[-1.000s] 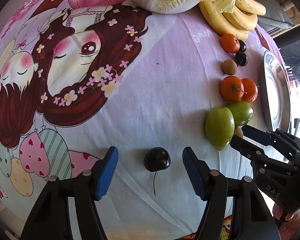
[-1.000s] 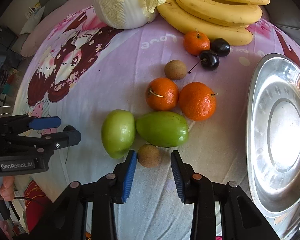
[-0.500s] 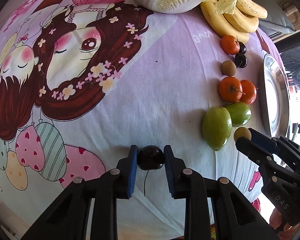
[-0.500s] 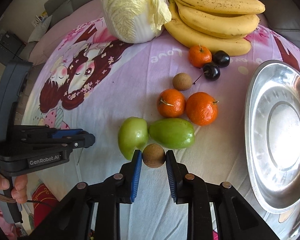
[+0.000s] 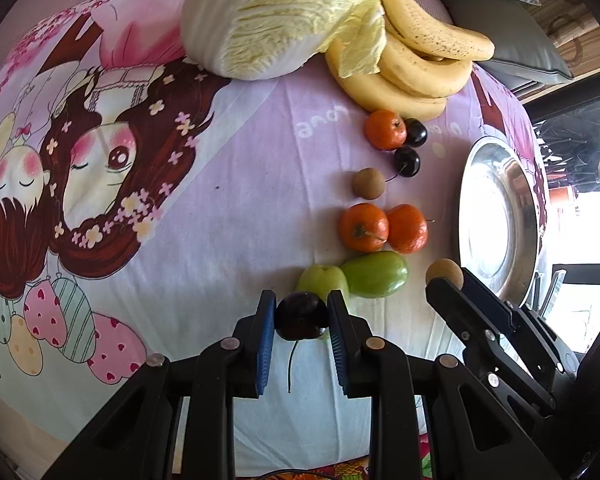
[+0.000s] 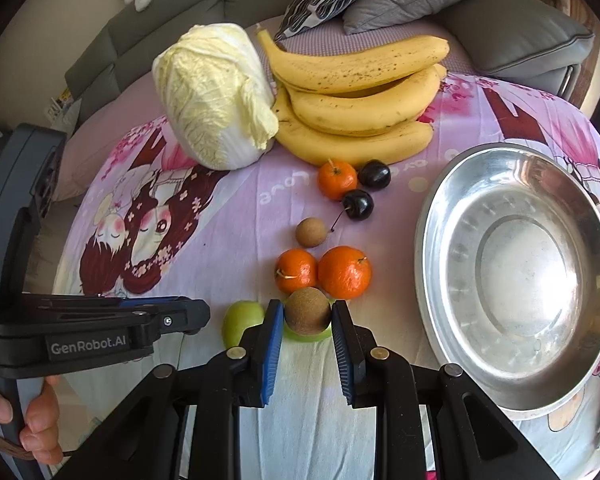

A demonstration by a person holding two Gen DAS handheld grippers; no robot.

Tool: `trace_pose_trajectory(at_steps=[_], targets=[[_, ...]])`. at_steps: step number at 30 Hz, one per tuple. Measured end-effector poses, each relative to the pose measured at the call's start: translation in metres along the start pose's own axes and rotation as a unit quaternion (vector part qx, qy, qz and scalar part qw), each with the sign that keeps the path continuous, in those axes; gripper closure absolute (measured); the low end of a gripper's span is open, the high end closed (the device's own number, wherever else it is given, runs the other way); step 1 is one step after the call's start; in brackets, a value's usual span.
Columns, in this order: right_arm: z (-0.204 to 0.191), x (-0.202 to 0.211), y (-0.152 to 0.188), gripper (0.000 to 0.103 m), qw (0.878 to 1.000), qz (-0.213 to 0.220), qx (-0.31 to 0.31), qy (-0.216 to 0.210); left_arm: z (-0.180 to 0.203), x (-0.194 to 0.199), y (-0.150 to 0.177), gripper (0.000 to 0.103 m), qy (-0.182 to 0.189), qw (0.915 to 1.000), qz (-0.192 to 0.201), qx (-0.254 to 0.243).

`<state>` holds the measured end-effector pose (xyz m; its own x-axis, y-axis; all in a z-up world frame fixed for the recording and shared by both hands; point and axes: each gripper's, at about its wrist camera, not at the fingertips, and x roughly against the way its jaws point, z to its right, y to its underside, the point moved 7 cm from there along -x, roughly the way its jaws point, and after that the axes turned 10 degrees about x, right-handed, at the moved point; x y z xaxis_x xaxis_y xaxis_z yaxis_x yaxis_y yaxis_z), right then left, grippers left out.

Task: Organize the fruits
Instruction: 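Carry the cherry with the left tool into the steel bowl while the right tool drops the kiwi there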

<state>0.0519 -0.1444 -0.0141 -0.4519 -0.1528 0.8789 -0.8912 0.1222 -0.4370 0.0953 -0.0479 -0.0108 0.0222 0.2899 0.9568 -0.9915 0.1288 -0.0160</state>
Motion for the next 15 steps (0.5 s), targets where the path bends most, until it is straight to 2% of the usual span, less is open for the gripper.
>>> trace_pose_trajectory(at_steps=[10, 15], targets=[[0.072, 0.006, -0.006, 0.076, 0.995, 0.032, -0.087, 0.031, 0.060, 0.002, -0.017, 0.076, -0.005, 0.9998, -0.001, -0.021], [0.115, 0.009, 0.003, 0.076, 0.990, 0.037, -0.126, 0.053, 0.084, -0.020, -0.025, 0.076, 0.001, 0.9992, -0.006, -0.039]])
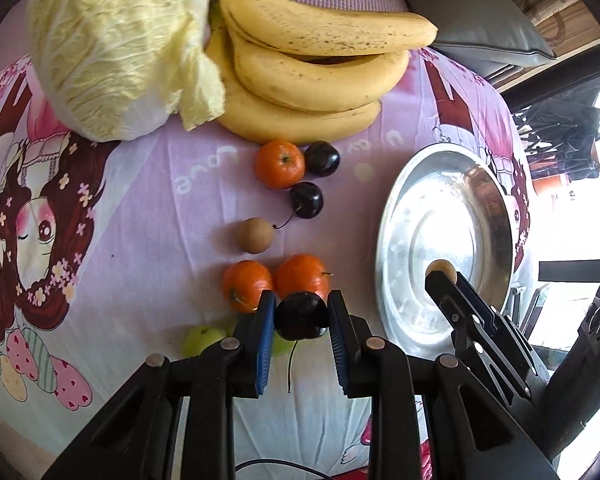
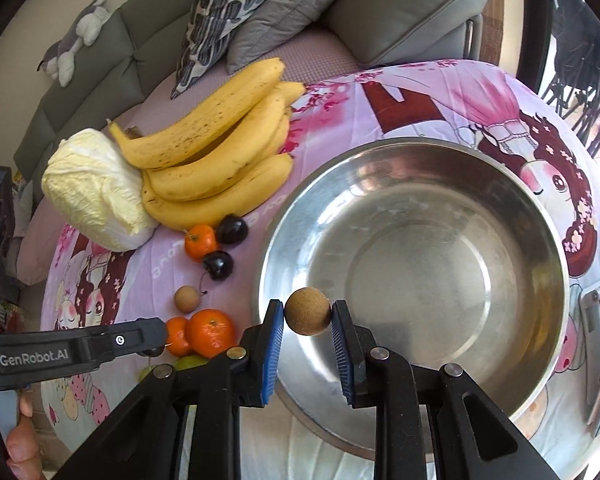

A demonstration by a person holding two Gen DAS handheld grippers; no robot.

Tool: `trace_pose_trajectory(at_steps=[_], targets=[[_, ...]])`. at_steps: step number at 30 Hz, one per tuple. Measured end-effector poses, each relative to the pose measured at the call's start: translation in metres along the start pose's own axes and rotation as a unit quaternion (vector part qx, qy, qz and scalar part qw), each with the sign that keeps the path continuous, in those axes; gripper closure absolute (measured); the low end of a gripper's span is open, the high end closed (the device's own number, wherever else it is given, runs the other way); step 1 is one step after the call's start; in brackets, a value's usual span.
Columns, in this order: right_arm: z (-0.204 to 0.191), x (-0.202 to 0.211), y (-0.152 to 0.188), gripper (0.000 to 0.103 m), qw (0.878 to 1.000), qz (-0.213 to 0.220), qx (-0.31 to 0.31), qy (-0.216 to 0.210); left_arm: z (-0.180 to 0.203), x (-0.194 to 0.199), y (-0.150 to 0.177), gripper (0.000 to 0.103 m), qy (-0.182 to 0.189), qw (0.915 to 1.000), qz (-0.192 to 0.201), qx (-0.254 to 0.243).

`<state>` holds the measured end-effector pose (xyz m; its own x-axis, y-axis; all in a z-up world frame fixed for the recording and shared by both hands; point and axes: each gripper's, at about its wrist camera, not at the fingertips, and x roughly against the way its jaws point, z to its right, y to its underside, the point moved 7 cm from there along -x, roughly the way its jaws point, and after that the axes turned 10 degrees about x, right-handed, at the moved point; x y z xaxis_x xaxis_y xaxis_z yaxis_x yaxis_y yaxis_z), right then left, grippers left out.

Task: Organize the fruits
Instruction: 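Carry the cherry with the left tool into the steel bowl while the right tool drops the kiwi there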

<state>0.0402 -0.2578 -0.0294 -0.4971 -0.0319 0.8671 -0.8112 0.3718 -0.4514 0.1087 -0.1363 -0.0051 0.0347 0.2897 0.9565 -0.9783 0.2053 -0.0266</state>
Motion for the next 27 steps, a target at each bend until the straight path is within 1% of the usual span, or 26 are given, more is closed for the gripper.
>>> trace_pose_trajectory(at_steps=[1, 6, 9, 13, 15, 21, 27], targets=[[0.008, 0.001, -0.001, 0.076, 1.000, 0.003, -0.006, 0.004, -0.002, -0.013, 0.002, 0.076, 0.001, 1.0000, -0.001, -0.005], [0.043, 0.006, -0.004, 0.076, 0.999, 0.012, -0.037, 0.021, 0.037, -0.037, -0.007, 0.076, 0.005, 0.9998, -0.009, -0.020], [0.060, 0.004, 0.001, 0.076, 0.998, 0.008, -0.058, 0.018, 0.053, -0.046, -0.007, 0.076, 0.004, 0.9995, -0.017, -0.028], [0.081, 0.001, 0.007, 0.076, 0.997, 0.000, -0.078, 0.030, 0.068, -0.059, -0.006, 0.076, -0.004, 0.9990, -0.026, -0.036], [0.090, 0.000, 0.010, 0.076, 0.996, -0.003, -0.087, 0.035, 0.075, -0.062, -0.006, 0.076, -0.002, 0.9989, -0.026, -0.039], [0.105, -0.008, 0.017, 0.076, 0.994, -0.019, -0.102, 0.039, 0.091, -0.078, -0.003, 0.076, -0.007, 0.9985, -0.033, -0.043], [0.113, -0.004, 0.019, 0.076, 0.992, -0.015, -0.115, 0.046, 0.104, -0.092, -0.006, 0.074, -0.023, 0.9981, -0.028, -0.050]])
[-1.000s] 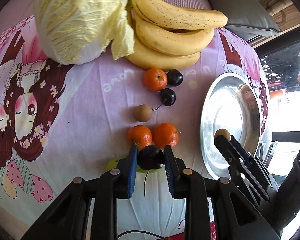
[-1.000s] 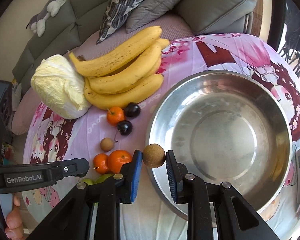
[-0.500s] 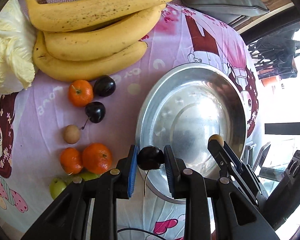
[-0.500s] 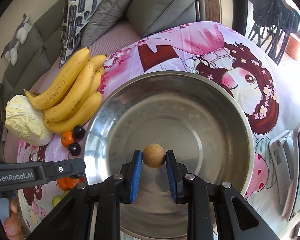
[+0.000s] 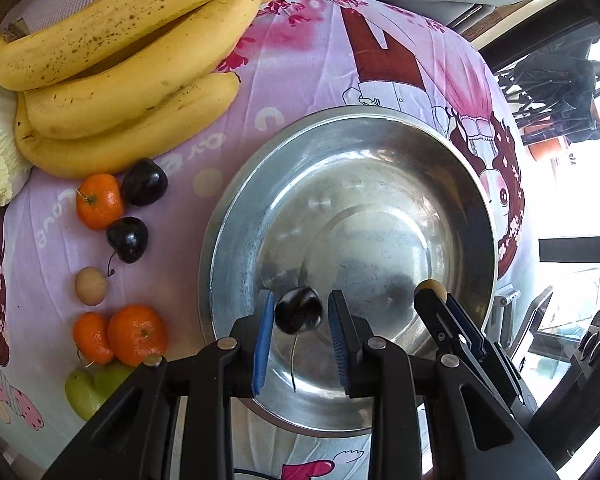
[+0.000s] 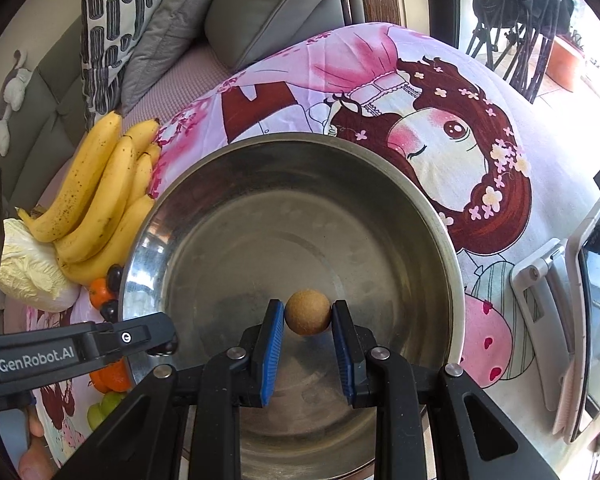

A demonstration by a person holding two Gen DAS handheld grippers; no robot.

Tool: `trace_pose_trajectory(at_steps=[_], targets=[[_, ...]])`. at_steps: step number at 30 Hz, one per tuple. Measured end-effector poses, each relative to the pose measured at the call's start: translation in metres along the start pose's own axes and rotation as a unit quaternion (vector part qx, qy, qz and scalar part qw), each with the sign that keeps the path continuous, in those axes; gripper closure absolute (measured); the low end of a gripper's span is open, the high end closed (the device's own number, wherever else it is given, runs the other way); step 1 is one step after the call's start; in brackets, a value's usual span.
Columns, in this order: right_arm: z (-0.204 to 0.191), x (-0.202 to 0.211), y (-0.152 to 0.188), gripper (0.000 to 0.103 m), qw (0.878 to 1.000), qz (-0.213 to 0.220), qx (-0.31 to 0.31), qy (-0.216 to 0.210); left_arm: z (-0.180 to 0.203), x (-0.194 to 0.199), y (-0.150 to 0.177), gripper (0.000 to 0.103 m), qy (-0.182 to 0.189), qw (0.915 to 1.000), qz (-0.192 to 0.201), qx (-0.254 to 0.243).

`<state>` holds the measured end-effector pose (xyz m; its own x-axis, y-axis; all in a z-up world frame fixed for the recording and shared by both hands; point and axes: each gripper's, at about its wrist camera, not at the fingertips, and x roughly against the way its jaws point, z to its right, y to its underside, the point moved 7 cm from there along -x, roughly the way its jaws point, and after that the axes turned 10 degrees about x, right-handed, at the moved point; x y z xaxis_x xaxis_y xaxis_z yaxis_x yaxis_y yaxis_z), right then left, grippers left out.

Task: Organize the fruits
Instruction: 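Carry the cherry with the left tool into the steel bowl while the right tool drops the kiwi there, then withdraw both open tools from the bowl toward the green fruits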

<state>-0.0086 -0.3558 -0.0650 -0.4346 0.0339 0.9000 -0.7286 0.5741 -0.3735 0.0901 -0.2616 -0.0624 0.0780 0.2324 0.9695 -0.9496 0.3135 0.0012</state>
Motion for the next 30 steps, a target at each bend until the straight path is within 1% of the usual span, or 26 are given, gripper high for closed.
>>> trace_pose_trajectory(at_steps=[1, 2, 4, 5, 6, 7, 9, 10, 11, 13, 14, 16, 17, 19, 24, 25, 26, 27, 30], targets=[[0.000, 0.000, 0.000, 0.076, 1.000, 0.000, -0.001, -0.001, 0.001, 0.000, 0.000, 0.072, -0.002, 1.0000, 0.001, -0.001], [0.001, 0.000, 0.000, 0.076, 1.000, 0.000, -0.002, -0.004, 0.001, -0.001, 0.000, 0.066, -0.005, 1.0000, 0.003, -0.003], [0.000, 0.000, 0.001, 0.072, 1.000, 0.000, -0.003, -0.010, 0.005, -0.003, -0.002, 0.059, -0.009, 0.9999, 0.009, -0.006], [0.000, -0.001, 0.001, 0.069, 1.000, -0.001, -0.003, -0.011, 0.005, -0.003, -0.002, 0.057, -0.011, 0.9999, 0.010, -0.006], [-0.001, -0.001, 0.000, 0.061, 1.000, -0.002, -0.002, -0.010, 0.007, -0.003, -0.002, 0.057, -0.011, 0.9999, 0.011, -0.006], [-0.001, -0.002, 0.001, 0.051, 1.000, -0.003, 0.000, -0.007, 0.007, -0.002, -0.002, 0.055, -0.011, 0.9999, 0.012, -0.005], [-0.002, -0.002, 0.001, 0.041, 1.000, -0.005, 0.003, -0.002, 0.001, 0.002, 0.000, 0.047, -0.015, 0.9998, 0.014, -0.002], [-0.003, -0.002, 0.001, 0.041, 1.000, -0.006, 0.006, -0.001, -0.001, 0.003, 0.000, 0.041, -0.021, 0.9996, 0.017, -0.002], [-0.004, -0.002, 0.001, 0.040, 1.000, -0.006, 0.008, 0.000, -0.002, 0.004, 0.000, 0.040, -0.022, 0.9996, 0.018, -0.002], [-0.006, -0.002, 0.001, 0.033, 1.000, -0.008, 0.013, -0.002, -0.004, 0.007, 0.002, 0.039, -0.022, 0.9996, 0.018, -0.003], [-0.007, -0.002, 0.001, 0.031, 1.000, -0.009, 0.015, -0.002, -0.005, 0.008, 0.003, 0.034, -0.027, 0.9994, 0.020, -0.003], [-0.009, -0.002, 0.001, 0.027, 1.000, -0.010, 0.019, -0.002, -0.007, 0.011, 0.002, 0.028, -0.039, 0.9989, 0.027, -0.002], [-0.010, -0.001, 0.001, 0.025, 1.000, -0.011, 0.020, 0.000, -0.009, 0.013, 0.002, 0.027, -0.040, 0.9987, 0.030, -0.001], [-0.010, 0.000, 0.002, 0.018, 1.000, -0.011, 0.025, 0.002, -0.012, 0.016, 0.003, 0.026, -0.037, 0.9989, 0.030, 0.006], [-0.011, 0.003, 0.001, 0.012, 0.999, -0.009, 0.035, 0.007, -0.023, 0.025, 0.005, 0.022, -0.035, 0.9986, 0.039, 0.013], [-0.012, 0.003, 0.002, 0.009, 0.999, -0.010, 0.037, 0.007, -0.025, 0.027, 0.006, 0.019, -0.035, 0.9984, 0.042, 0.015], [-0.013, 0.003, 0.002, 0.007, 0.999, -0.010, 0.041, 0.006, -0.029, 0.029, 0.007, 0.012, -0.035, 0.9982, 0.045, 0.018], [-0.014, 0.003, 0.002, 0.001, 0.999, -0.010, 0.044, 0.005, -0.033, 0.033, 0.008, 0.010, -0.035, 0.9980, 0.049, 0.021], [-0.019, 0.005, 0.001, 0.000, 0.999, -0.006, 0.054, -0.003, -0.042, 0.042, 0.010, 0.008, -0.035, 0.9971, 0.062, 0.026]])
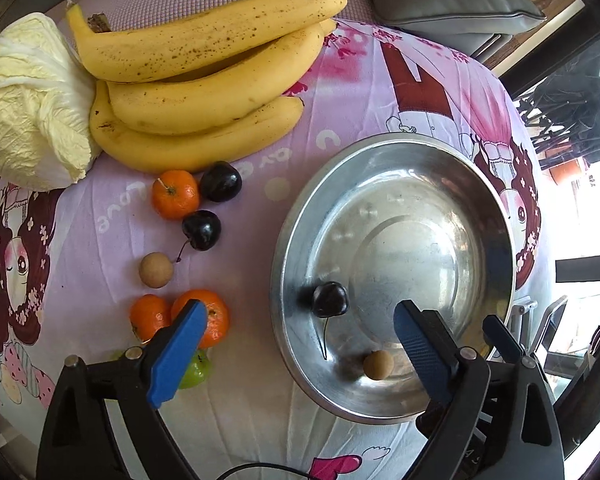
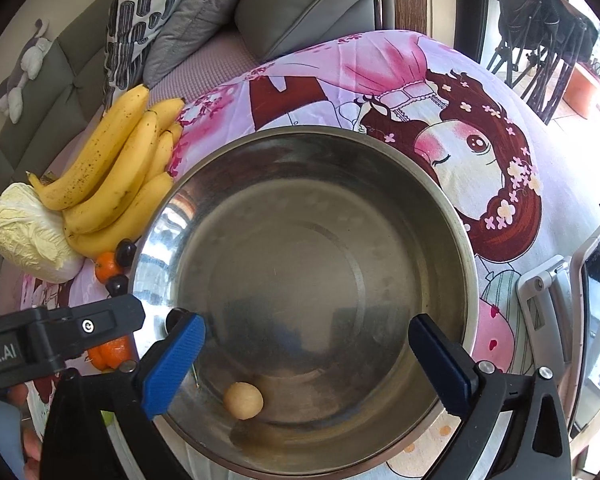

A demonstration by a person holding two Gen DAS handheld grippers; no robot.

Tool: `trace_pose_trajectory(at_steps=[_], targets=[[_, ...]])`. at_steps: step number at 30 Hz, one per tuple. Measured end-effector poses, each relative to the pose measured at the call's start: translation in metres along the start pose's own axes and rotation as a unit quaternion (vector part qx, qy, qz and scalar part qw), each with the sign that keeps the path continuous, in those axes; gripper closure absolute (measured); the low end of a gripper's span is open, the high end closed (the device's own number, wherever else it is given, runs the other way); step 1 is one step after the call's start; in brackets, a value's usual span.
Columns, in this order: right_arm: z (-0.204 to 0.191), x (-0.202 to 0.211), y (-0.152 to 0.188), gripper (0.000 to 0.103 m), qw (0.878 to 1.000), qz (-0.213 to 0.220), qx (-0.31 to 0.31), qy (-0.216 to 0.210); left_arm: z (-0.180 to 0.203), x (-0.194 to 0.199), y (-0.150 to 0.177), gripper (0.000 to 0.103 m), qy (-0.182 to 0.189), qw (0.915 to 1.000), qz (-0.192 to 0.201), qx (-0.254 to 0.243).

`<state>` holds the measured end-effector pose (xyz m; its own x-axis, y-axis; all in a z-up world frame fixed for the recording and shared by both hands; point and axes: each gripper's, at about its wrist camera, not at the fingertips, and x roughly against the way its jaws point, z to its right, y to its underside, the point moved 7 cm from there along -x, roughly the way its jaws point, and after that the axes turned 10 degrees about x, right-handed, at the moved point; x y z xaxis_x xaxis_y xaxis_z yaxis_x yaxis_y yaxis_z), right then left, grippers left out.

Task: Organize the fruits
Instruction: 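Withdraw both open tools from the bowl toward the green fruits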

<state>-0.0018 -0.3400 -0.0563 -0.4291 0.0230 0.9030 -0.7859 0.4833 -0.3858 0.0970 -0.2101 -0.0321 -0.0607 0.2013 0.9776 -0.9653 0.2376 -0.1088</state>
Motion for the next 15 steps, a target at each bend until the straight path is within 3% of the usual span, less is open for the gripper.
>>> trace_pose_trajectory(at_steps=[15], targets=[[-0.024, -0.003, 0.000, 0.000, 0.999, -0.002, 0.036, -0.011, -0.056, 0.021, 0.013, 0.008, -0.028, 0.9970, 0.038, 0.061]])
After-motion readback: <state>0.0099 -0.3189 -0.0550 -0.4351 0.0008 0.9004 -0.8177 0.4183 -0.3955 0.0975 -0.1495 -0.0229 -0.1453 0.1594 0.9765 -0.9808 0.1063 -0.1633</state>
